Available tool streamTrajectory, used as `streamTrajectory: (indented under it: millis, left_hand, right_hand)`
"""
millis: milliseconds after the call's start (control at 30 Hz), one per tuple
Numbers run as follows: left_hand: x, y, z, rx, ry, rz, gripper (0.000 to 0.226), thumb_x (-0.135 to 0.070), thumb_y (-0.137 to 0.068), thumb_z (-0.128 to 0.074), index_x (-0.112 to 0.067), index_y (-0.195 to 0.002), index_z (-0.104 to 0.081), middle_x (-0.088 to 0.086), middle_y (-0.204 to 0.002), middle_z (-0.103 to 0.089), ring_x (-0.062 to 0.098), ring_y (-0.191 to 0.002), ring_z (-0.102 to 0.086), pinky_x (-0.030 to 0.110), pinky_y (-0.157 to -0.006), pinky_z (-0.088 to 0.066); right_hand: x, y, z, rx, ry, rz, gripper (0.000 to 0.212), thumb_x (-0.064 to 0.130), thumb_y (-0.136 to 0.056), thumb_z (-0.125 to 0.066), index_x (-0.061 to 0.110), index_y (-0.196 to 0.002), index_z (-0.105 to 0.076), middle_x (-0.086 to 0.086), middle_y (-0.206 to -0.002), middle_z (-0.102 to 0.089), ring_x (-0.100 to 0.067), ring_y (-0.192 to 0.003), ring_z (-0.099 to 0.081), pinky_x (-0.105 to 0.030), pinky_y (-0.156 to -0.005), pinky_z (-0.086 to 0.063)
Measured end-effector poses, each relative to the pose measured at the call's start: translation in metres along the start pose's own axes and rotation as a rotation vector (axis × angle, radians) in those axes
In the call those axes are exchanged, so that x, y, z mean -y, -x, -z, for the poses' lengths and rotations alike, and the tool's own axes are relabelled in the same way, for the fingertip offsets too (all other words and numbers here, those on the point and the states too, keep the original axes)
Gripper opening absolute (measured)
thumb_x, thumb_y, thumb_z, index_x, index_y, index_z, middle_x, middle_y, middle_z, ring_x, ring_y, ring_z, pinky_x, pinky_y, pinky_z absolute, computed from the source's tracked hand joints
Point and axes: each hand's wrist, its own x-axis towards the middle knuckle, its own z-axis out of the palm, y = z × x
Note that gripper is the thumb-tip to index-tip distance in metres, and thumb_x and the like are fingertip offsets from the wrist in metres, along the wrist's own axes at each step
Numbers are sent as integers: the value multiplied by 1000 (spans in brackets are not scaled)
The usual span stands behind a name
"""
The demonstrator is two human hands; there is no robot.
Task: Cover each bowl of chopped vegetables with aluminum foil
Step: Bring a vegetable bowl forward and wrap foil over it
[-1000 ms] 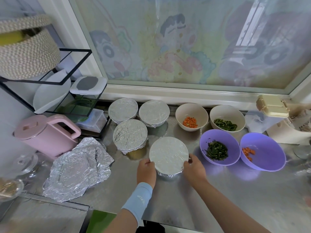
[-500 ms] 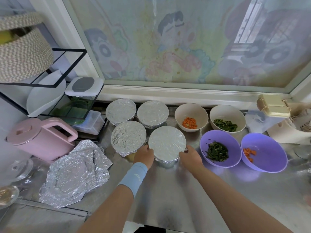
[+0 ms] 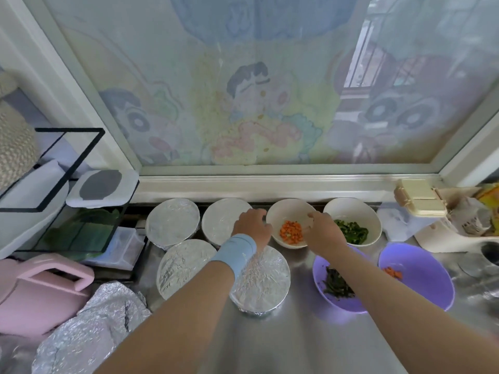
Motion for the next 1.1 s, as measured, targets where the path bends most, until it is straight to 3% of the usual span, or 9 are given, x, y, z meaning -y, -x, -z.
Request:
streamTrajectory:
  millis: [133, 267, 333, 467, 600, 767, 900, 1000, 1100]
  left_hand:
    - [-6, -45, -13, 37, -272, -93, 39, -34, -92, -48, -18, -127, -54, 6, -128, -58, 28, -119, -51, 42, -103, -40]
    - [-8, -73, -30, 134, -494, -171, 51, -36, -97, -41, -19, -145, -36, 3, -146, -42, 25, -140, -29, 46, -120, -10]
    - [-8, -82, -36, 146, -532, -179, 53, -36, -98, -41, -19, -147, -33, 3, -147, -41, 25, -141, -28, 47, -121, -6]
    - [-9, -91, -42, 96, -442, -145, 53, -40, -98, -43, -20, -146, -35, 2, -144, -45, 26, -135, -37, 41, -117, -18]
    - [-11, -93, -40, 61, -380, -115, 53, -34, -97, -45, -22, -146, -32, 1, -138, -51, 26, -129, -42, 40, -112, -24]
    - [-22, -76, -28, -11, -157, -67, 48, -29, -95, -46, -26, -143, -38, 1, -126, -59, 29, -121, -52, 41, -108, -33]
    - [-37, -42, -11, -20, 144, -30, 54, -28, -99, -45, -31, -150, -29, -6, -154, -35, 21, -136, -41, 38, -110, -37]
    - [-48, -9, 4, -114, 166, -47, 56, -33, -99, -43, -32, -152, -25, -8, -155, -31, 19, -134, -42, 42, -106, -42]
    - [-45, 21, 17, -185, 171, 2, 48, -36, -99, -41, -30, -147, -36, -6, -144, -40, 18, -127, -46, 40, -102, -44]
  right_hand:
    - [-9, -29, -2, 62, 140, 61, 55, 15, -92, -45, 18, -146, -32, -6, -138, -43, -27, -119, -54, -40, -98, -46]
    - [-16, -57, -13, 145, 310, 97, 67, 13, -91, -46, 18, -151, -16, -3, -153, -25, -27, -123, -54, -40, -91, -50]
    - [-16, -71, -15, 154, 373, 101, 69, 12, -90, -46, 19, -151, -14, -6, -150, -27, -27, -119, -56, -40, -89, -52]
    - [-19, -91, -18, 113, 385, 68, 66, 11, -91, -47, 16, -150, -17, -11, -134, -37, -29, -102, -62, -36, -75, -54]
    - [-22, -100, -14, 81, 435, 87, 33, 9, -92, -46, 14, -125, -49, -7, -123, -48, -28, -102, -61, -34, -73, -50]
    - [-21, -92, 6, 0, 300, 151, 12, 13, -98, -39, 14, -105, -49, -6, -103, -57, -28, -87, -60, -35, -67, -46]
    - [-16, -73, 35, -49, 156, 130, 13, 5, -88, -41, 12, -96, -49, -7, -91, -59, -31, -84, -57, -34, -67, -42]
    - [-7, -52, 51, -50, 142, 146, 14, 9, -93, -42, 9, -102, -52, -11, -97, -63, -28, -83, -52, -31, -69, -38]
    - [3, -25, 54, 23, 205, 217, 21, 10, -96, -41, 5, -110, -56, -11, -110, -63, -30, -101, -60, -26, -73, -37]
